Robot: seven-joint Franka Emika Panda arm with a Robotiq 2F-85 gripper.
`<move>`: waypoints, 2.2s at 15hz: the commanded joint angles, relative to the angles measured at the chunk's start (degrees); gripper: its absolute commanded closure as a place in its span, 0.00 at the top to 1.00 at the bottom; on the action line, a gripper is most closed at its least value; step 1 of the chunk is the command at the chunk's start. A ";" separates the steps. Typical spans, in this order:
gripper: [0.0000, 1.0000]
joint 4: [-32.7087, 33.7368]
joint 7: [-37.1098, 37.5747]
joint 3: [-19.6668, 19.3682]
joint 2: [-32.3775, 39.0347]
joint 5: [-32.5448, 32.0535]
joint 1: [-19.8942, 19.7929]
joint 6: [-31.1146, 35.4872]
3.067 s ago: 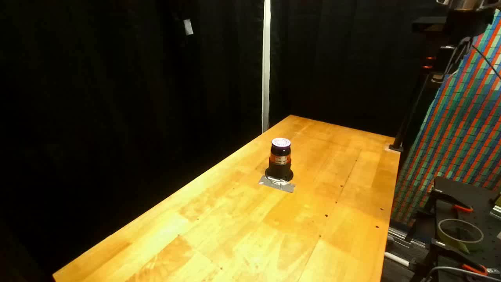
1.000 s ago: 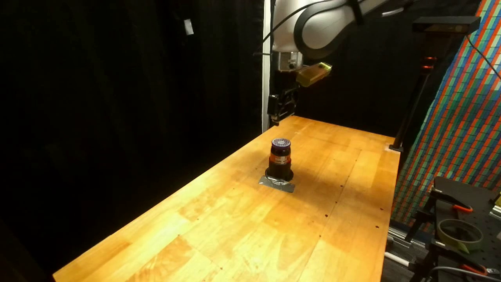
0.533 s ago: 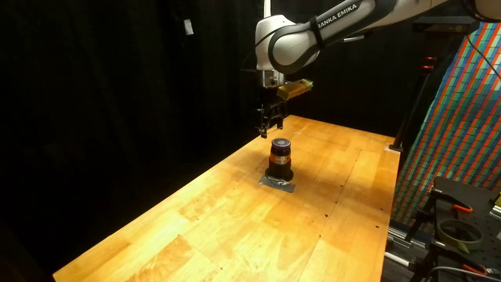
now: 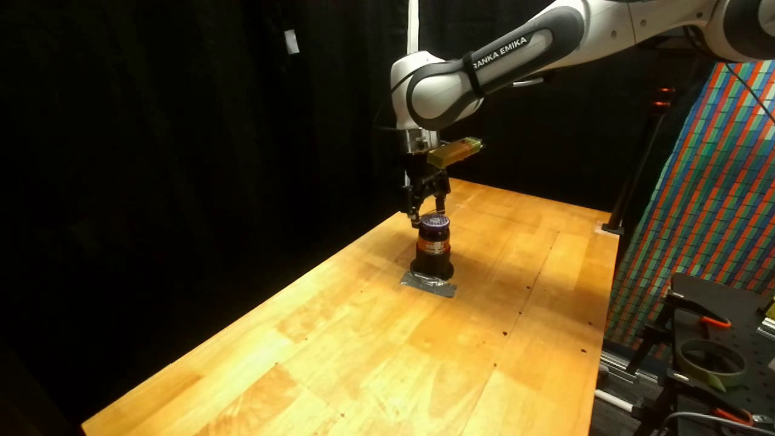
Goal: Put the rubber band on the cup
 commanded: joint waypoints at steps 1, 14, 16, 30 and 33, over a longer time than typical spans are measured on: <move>1.00 1.93 -2.41 0.18 0.78 2.81 -0.06 -3.65; 1.00 -12.31 -4.07 0.41 -7.97 4.93 -0.26 -2.81; 1.00 -15.49 -3.90 0.27 -9.24 5.03 -0.20 -1.15; 0.66 -41.10 -2.65 -0.86 -23.76 3.81 0.17 22.55; 0.42 -46.97 -4.07 -0.54 -27.73 3.57 0.00 26.09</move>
